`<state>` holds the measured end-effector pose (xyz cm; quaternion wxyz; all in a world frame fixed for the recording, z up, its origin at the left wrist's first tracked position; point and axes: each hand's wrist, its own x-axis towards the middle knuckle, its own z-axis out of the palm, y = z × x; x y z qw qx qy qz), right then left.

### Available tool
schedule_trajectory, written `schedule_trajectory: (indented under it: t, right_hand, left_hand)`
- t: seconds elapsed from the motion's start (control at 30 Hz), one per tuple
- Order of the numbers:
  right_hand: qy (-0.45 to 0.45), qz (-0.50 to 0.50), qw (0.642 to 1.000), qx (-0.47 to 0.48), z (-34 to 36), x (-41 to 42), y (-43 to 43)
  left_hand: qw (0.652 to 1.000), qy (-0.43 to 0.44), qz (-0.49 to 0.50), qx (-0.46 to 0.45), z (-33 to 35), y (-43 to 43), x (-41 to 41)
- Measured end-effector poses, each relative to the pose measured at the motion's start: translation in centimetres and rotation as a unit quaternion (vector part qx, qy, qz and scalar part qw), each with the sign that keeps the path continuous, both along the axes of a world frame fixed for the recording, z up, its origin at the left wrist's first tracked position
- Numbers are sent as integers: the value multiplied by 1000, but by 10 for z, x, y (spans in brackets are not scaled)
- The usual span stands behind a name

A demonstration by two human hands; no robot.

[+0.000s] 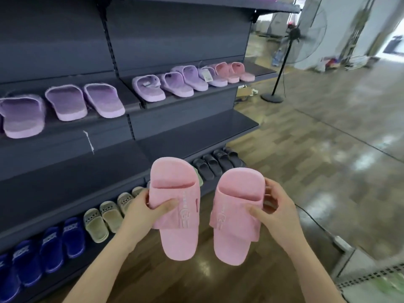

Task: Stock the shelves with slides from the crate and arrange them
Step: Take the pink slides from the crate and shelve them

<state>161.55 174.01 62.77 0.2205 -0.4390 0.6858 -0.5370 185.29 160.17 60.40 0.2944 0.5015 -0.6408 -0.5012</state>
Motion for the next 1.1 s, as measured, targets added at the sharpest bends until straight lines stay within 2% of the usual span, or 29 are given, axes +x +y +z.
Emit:
schedule_trajectory:
  t: [0.23, 0.5, 0.73, 1.1]
  right_hand:
    - [-10, -36, 999, -9, -2, -50, -52]
    - [9, -94, 995, -19, 5, -119, -130]
    - [2, -153, 988, -23, -1, -188, -155]
    - [-31, -111, 992, -48, -4, -365, -188]
  left_hand:
    - [997, 48, -58, 31, 2, -70, -69]
    - [991, 47, -125, 22, 9, -174, -155]
    - [979, 55, -190, 57, 6, -217, -243]
    - [986, 43, -155, 49, 6, -233, -407]
